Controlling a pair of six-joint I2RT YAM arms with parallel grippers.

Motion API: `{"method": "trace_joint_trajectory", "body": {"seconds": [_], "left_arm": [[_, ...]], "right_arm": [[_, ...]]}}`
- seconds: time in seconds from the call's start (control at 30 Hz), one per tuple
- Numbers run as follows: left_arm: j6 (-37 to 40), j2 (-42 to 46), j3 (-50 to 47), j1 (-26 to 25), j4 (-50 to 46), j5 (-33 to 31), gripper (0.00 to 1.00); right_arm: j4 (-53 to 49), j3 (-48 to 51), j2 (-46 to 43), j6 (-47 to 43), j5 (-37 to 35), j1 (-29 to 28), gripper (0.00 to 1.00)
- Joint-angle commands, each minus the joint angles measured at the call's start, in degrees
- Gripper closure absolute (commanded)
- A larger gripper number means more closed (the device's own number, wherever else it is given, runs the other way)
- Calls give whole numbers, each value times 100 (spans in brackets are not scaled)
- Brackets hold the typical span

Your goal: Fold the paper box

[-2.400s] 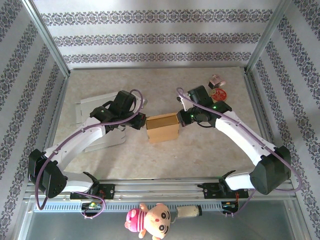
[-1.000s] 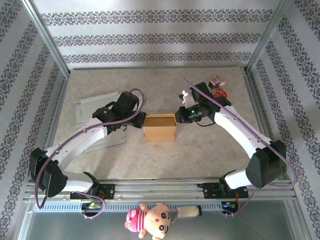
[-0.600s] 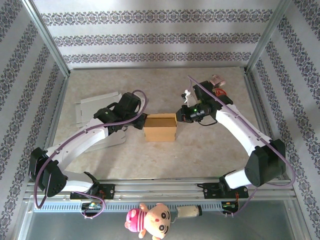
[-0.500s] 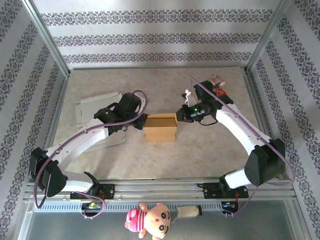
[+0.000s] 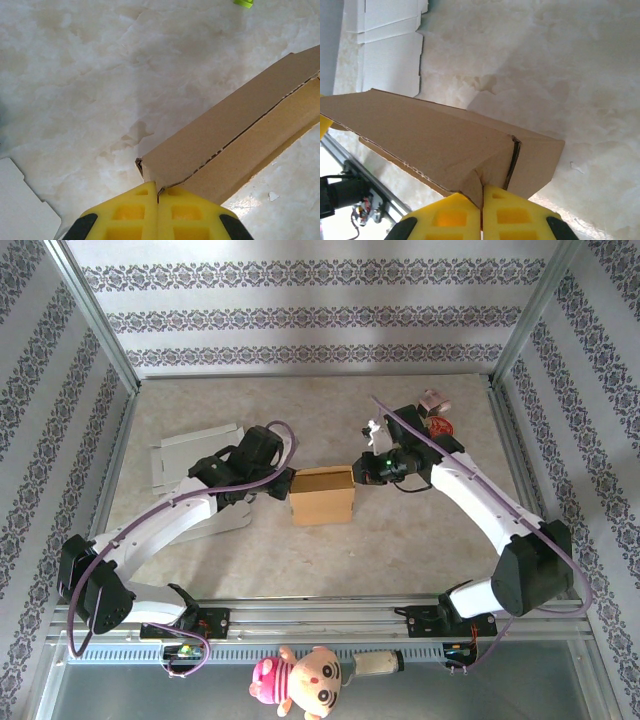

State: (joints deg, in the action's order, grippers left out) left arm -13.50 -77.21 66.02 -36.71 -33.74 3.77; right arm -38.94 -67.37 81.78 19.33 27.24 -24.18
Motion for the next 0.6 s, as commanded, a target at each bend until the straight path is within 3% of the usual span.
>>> {"method": "trace_joint_trajectory", "body": {"seconds": [0.0,0.3,0.57], "left_arm": [[-410,-77,131,-144,16,207,99],[-1330,-14,177,20,394,476,99],[-2018,79,-21,299,808,1142,99]], "right_arm": [[-437,311,94,-45,-268,-224,93],[-431,321,65,-42,-259,-368,93],[-424,299,96,-52,-259,-457,93]]}}
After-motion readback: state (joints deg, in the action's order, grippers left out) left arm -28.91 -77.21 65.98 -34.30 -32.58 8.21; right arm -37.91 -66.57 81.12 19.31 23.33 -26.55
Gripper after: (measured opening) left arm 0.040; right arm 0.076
